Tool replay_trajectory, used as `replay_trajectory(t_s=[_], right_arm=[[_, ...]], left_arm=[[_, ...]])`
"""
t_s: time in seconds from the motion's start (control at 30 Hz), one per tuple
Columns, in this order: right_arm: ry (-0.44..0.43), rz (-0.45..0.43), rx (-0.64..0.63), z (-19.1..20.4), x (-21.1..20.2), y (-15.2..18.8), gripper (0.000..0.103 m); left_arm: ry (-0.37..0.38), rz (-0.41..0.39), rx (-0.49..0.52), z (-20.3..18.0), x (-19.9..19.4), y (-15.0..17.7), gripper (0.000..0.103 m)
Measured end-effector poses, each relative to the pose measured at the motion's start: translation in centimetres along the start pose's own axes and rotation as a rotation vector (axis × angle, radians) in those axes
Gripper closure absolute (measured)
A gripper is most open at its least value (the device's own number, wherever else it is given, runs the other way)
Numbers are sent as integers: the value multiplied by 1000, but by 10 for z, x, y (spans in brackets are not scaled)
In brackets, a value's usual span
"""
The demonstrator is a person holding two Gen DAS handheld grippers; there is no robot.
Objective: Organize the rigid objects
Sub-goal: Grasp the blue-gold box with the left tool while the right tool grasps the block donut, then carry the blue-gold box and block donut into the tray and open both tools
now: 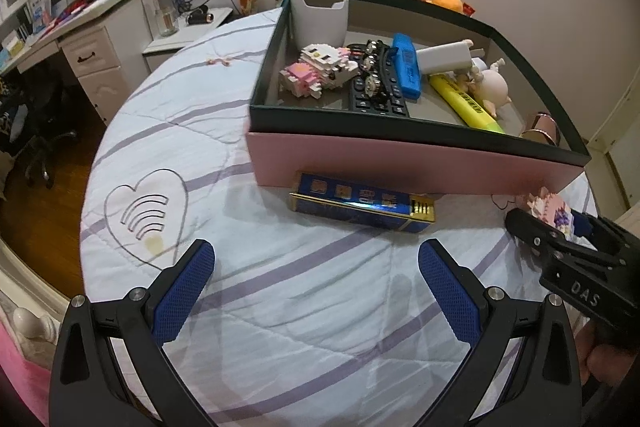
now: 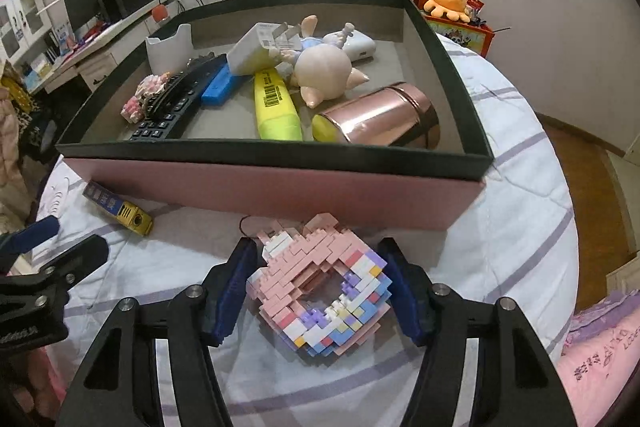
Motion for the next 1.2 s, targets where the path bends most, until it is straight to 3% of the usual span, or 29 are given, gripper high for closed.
replay_trajectory(t_s=[0.2,0.57,0.63,0.7,0.87,1.2], right_arm=[[-21,-3,11,-5,-4,3,39],[-23,-2,22,-9,-7,5,39],[-21,-2,21,-9,-6,5,39],[-20,-1,21,-9,-6,5,39],[-22,-2,20,-9,-7,5,39],[-29,-11,6,-3,-17,4,39]], left_arm=[[19,11,5,-14,9,-4,0],[-36,-1,66,-18,32,-14,1],[-16,-9,65,-17,31,-16,5],[-9,-27,65,-16,28,-17,20],[28,-44,38,-10,23,-15,20],[24,-49,45,-11,-3,2,20]])
Point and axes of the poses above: each gripper's, at about its wrist camera, not at the fingertips, and x roughly the way its jaws point, z to its left, y to its underside, the point moved 4 cm from there along x, roughly the way its jaws point, and after that the axes turned 1 degree about -z, right-handed, at the moved point
